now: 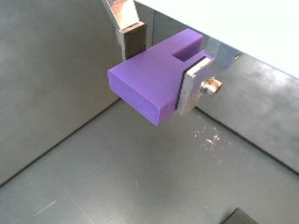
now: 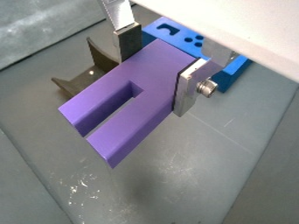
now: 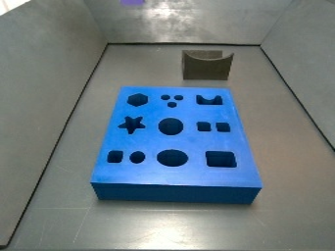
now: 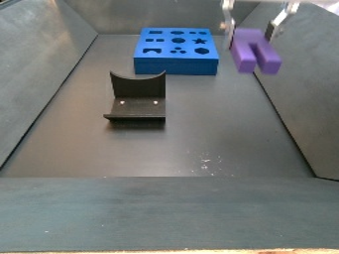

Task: Pick up the double-square object. Move up. Rotate the double-square object. Place the double-square object on the fixture. Regrasp the double-square object. Move to above the board. Insert the double-square object.
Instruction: Place the double-square object on the fixture.

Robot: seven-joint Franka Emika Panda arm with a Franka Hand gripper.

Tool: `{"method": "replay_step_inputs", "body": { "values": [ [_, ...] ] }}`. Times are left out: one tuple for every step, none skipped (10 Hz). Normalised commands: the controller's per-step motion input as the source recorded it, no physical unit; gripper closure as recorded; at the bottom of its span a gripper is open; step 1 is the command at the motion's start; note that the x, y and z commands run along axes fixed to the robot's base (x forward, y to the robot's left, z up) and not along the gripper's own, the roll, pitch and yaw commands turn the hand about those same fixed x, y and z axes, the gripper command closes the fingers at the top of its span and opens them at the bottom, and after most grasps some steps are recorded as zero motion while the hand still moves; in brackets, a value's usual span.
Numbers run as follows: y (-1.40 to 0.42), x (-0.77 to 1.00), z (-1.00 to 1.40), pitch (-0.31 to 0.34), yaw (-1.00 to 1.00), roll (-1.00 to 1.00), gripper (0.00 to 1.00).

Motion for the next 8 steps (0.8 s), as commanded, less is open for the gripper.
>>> {"method": "replay_step_inputs", "body": {
  "values": [
    [-1.0,0.66,0.07,0.201,0.63,-0.28,1.0],
    [-1.0,0.68,0.03,0.206,0.56,-0.27,1.0],
    [-1.0,0.72,0.04,0.207,0.45,-0.25,1.0],
    [-1.0,0.82,0.04,0.194,0.27,-0.2,1.0],
    [-0.98,0.93,0.03,0.176,0.17,-0.15,1.0],
    [-0.74,0.86,0.02,0.162,0.12,-0.12,1.0],
    [-0.52,0.77,0.02,0.154,0.08,-0.09,1.0],
    [-0.22,0.66,0.01,0.149,0.05,-0.07,1.0]
  ]
}}
